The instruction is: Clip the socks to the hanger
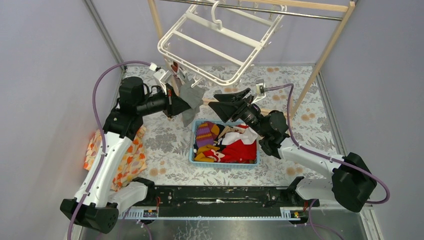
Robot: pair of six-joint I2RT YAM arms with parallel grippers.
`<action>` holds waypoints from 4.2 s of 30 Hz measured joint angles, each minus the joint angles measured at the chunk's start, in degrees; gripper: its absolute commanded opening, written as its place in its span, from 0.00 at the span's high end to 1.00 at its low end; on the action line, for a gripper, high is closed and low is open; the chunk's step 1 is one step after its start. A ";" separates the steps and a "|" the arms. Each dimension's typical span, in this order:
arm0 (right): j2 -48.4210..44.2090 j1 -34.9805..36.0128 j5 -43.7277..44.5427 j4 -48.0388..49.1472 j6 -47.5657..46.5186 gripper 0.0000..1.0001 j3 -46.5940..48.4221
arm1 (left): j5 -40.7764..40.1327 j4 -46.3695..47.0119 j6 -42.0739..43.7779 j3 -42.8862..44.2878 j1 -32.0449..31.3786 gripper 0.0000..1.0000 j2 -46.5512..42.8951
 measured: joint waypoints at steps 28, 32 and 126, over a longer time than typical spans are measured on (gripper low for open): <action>-1.01 -0.07 4.81 -7.85 -17.14 0.58 6.49 | -0.26 -4.79 2.08 3.08 0.00 1.00 -0.09; -0.28 -0.07 4.35 -8.68 -17.66 0.49 8.00 | -0.33 -5.22 2.34 3.74 0.00 1.00 -0.09; 6.82 6.23 -0.76 -15.69 4.83 1.00 19.30 | 19.74 41.70 -48.78 3.87 4.50 0.20 8.28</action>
